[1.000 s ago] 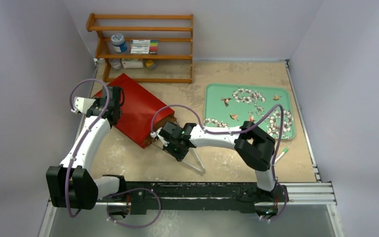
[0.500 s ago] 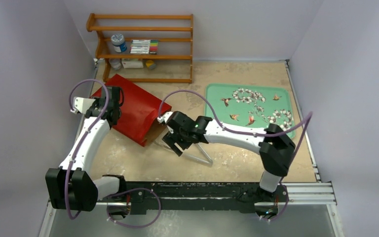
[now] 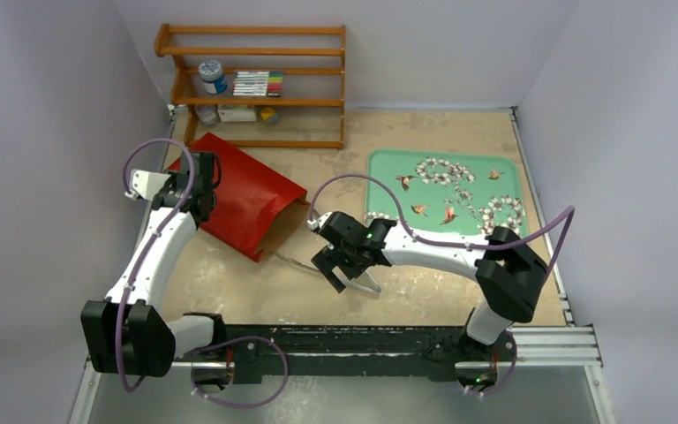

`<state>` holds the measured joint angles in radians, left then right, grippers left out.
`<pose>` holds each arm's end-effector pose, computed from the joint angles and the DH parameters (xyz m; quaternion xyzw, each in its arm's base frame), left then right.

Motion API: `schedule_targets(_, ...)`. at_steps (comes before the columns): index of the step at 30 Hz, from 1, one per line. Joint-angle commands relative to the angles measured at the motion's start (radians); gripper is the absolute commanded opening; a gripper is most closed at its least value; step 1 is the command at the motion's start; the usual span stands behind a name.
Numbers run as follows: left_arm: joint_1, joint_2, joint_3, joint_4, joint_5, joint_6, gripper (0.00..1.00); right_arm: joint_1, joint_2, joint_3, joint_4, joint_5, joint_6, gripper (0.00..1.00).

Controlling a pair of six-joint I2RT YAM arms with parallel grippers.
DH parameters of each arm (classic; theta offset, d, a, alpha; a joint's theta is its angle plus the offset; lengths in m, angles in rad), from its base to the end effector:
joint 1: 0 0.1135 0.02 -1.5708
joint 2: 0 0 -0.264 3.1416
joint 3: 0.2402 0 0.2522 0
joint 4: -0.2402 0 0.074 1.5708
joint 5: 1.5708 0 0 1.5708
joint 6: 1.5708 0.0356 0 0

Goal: Take the fake bread out of the paper bag
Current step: Pick up the clamp at the center of the board.

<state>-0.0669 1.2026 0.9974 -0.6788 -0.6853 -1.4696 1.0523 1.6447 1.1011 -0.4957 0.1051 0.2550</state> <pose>0.2424 0.0063 0.2901 -0.6587 0.6046 0.0071 0.4479 0.1696 0.2897 0.2071 -0.3613 0.8934 0.1192 0.2390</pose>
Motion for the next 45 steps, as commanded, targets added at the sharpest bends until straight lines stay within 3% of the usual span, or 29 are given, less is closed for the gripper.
schedule_targets(1,-0.004,0.008,0.050,-0.001,-0.031,0.028,0.42,-0.010,-0.027,0.006,0.030,0.001,0.024,1.00)
schedule_targets(23,-0.004,0.026,0.070,-0.020,-0.059,0.017,0.43,-0.059,0.074,-0.060,0.162,-0.110,-0.029,0.99)
schedule_targets(32,-0.004,0.056,0.165,-0.089,-0.105,0.026,0.42,-0.061,0.090,-0.067,0.221,-0.131,-0.019,0.76)
schedule_targets(39,-0.004,0.117,0.310,-0.167,-0.155,0.040,0.43,-0.061,-0.001,-0.099,0.256,-0.124,0.003,0.61)
schedule_targets(45,-0.004,0.154,0.366,-0.192,-0.213,0.053,0.43,-0.059,-0.115,-0.163,0.289,-0.087,0.023,0.58)
